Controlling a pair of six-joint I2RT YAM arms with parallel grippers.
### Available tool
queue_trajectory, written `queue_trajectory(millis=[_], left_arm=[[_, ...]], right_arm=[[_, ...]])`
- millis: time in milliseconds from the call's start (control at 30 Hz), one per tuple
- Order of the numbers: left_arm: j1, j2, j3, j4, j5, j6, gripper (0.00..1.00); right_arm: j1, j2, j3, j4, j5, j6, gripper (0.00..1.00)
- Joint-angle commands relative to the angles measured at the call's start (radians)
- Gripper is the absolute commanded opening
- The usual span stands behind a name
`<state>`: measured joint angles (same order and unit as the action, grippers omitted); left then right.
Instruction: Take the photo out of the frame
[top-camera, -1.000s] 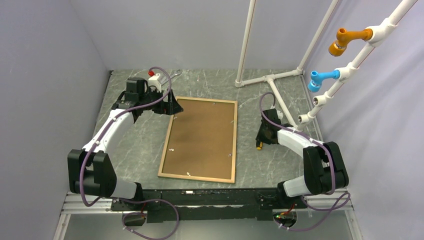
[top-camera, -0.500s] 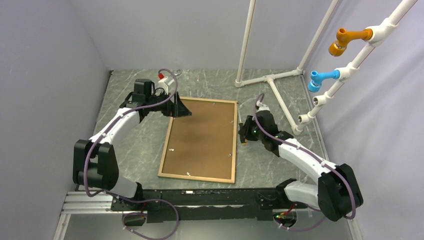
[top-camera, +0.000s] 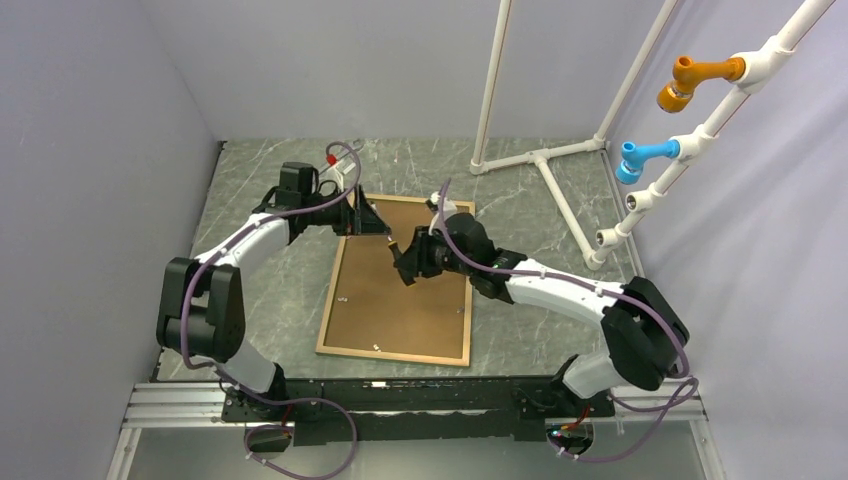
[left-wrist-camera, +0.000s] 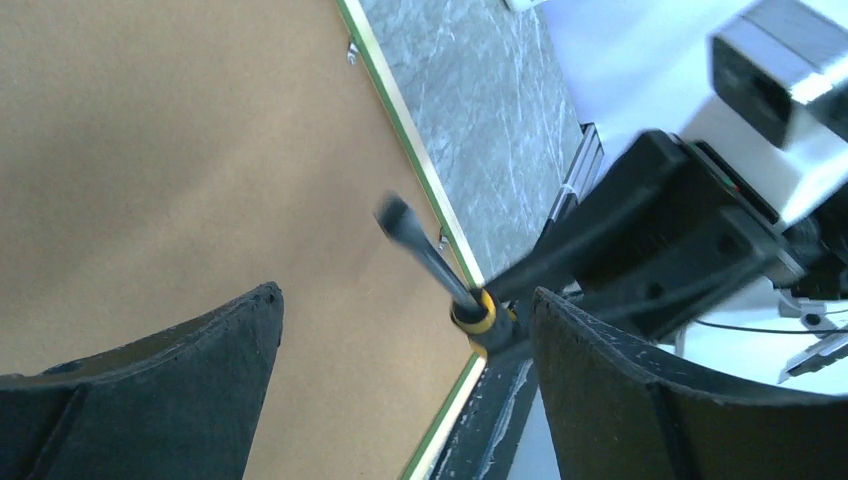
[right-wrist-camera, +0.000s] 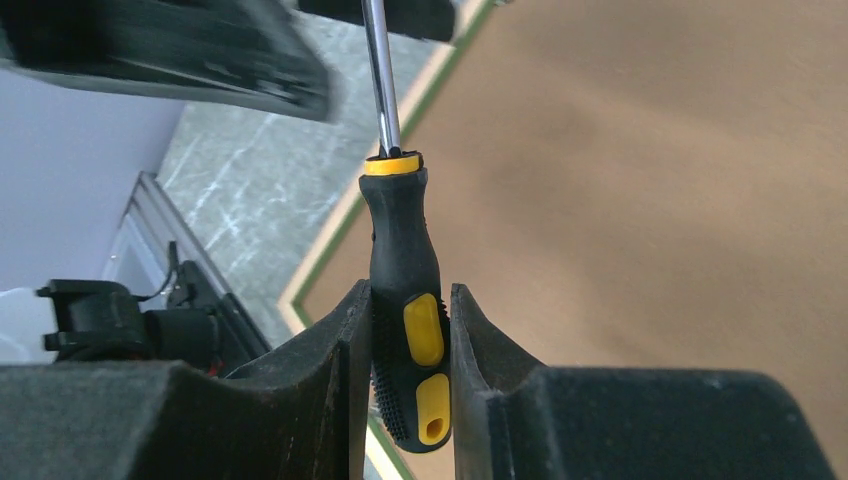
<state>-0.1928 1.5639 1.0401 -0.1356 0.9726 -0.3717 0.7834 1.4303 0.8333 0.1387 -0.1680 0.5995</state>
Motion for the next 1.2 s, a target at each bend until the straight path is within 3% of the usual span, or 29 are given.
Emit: queue_trajectory(millis=[0, 100, 200, 300, 367, 467, 500, 533, 633, 733, 900, 1033, 1167], left_arm=[[-0.003, 0.029, 0.023, 0.006, 0.030, -0.019, 0.93], [-0.003, 0.048, 0.032, -0.001, 0.029, -0.027, 0.85], [-0.004, 0.053, 0.031, -0.004, 0.017, -0.026, 0.70], [-0.001, 0.067, 0.044, -0.015, 0.018, -0.028, 0.45], [0.001, 0.070, 0.039, 0.007, 0.029, -0.042, 0.33], [0.006, 0.071, 0.039, 0.000, 0.025, -0.042, 0.00], [0.009, 0.071, 0.037, 0.006, 0.029, -0.048, 0.00], [0.011, 0.072, 0.033, 0.018, 0.037, -0.060, 0.00], [0.019, 0.068, 0.005, 0.085, 0.065, -0.114, 0.00], [0.028, 0.082, -0.006, 0.126, 0.096, -0.165, 0.00], [0.039, 0.084, -0.038, 0.229, 0.126, -0.243, 0.00], [0.041, 0.098, -0.066, 0.328, 0.170, -0.324, 0.00], [0.041, 0.115, -0.090, 0.403, 0.190, -0.386, 0.00]], right_arm=[[0.052, 0.036, 0.091, 0.120, 0.010, 0.028, 0.00], [0.077, 0.075, 0.125, 0.102, 0.066, 0.028, 0.00], [0.101, 0.110, 0.165, 0.045, 0.147, 0.038, 0.00], [0.136, 0.144, 0.198, 0.007, 0.242, 0.032, 0.00], [0.151, 0.169, 0.230, -0.028, 0.274, 0.038, 0.00], [0.180, 0.182, 0.255, -0.048, 0.329, 0.025, 0.00], [0.185, 0.184, 0.263, -0.057, 0.342, 0.021, 0.00], [0.187, 0.191, 0.271, -0.074, 0.350, 0.022, 0.09], [0.188, 0.191, 0.276, -0.124, 0.375, 0.045, 0.59], [0.188, 0.163, 0.217, -0.056, 0.336, 0.047, 0.97], [0.185, 0.111, 0.068, 0.136, 0.220, 0.137, 1.00], [0.186, 0.069, -0.066, 0.329, 0.215, 0.193, 1.00], [0.185, 0.077, -0.013, 0.242, 0.218, 0.090, 0.99]])
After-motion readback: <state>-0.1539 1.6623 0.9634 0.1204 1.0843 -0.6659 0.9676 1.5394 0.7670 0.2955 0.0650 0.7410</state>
